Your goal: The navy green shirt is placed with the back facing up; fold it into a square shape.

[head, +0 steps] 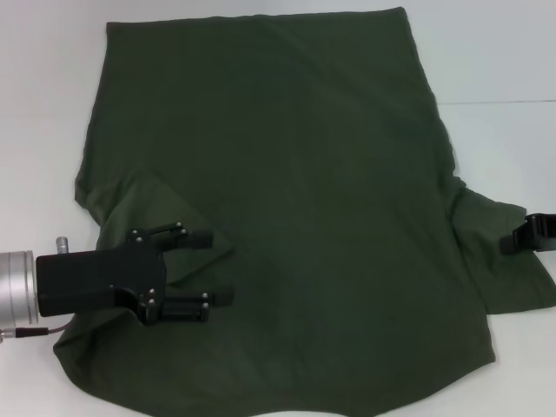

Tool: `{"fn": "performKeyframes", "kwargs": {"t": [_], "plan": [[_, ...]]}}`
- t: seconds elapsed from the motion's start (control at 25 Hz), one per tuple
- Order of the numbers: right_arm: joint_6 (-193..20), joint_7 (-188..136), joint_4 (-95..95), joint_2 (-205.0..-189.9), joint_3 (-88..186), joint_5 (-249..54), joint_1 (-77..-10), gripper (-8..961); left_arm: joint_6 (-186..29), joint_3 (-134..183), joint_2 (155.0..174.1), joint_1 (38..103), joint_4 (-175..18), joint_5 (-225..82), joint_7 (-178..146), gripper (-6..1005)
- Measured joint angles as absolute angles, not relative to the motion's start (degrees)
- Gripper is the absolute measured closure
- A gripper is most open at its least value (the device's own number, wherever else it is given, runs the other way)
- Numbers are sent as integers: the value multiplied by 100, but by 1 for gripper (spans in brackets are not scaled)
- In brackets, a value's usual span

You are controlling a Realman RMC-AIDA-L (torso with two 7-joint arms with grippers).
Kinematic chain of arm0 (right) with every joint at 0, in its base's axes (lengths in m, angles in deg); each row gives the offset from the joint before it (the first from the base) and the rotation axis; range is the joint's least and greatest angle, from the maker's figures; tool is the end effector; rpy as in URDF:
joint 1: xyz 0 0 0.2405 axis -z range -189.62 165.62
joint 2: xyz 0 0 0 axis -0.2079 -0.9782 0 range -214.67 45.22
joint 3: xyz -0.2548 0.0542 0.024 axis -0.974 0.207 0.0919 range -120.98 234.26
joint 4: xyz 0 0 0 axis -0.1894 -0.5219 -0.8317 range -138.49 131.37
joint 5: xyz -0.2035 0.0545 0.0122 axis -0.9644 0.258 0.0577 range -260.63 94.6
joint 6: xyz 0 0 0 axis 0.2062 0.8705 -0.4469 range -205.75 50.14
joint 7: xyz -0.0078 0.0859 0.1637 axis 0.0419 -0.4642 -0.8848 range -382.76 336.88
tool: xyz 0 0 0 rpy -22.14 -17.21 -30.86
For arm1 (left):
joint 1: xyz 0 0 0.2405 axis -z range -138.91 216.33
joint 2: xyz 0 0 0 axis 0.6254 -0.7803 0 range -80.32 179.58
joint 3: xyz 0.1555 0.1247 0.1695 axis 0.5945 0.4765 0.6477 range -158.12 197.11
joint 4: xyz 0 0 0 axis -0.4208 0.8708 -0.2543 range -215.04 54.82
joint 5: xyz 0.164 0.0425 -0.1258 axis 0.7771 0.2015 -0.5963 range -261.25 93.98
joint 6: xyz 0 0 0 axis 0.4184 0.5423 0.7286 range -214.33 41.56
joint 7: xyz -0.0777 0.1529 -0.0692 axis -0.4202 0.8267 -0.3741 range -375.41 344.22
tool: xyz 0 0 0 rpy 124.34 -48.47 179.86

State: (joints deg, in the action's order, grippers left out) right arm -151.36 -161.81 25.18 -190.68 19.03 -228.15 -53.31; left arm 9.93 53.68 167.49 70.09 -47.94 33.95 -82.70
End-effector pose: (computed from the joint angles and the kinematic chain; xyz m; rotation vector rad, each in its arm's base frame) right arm 0.3406 0.4056 0.0256 -2.0871 1.7590 0.0527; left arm -0.2479 0.3285 -0.0378 -2.8002 -0.4078 -0.7899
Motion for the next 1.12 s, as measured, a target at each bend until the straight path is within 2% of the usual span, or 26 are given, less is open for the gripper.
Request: {"fn": "performKeyframes", "kwargs": {"t": [0.16, 0.52, 1.12], "plan": [[-15164, -16160, 2545, -19071, 1902, -22797, -5334, 933, 999, 5375, 16749, 7009, -4794, 3396, -8274, 115], [-15529, -16154, 2742, -18957, 1953, -22760, -5422, 918, 1050, 5367, 16749, 6985, -4794, 3396, -8288, 115], [-15925, -16312, 3484, -18856, 1955, -22793, -5475, 893, 1115, 5340, 16747, 6971, -4752, 3412, -8418, 115]]}}
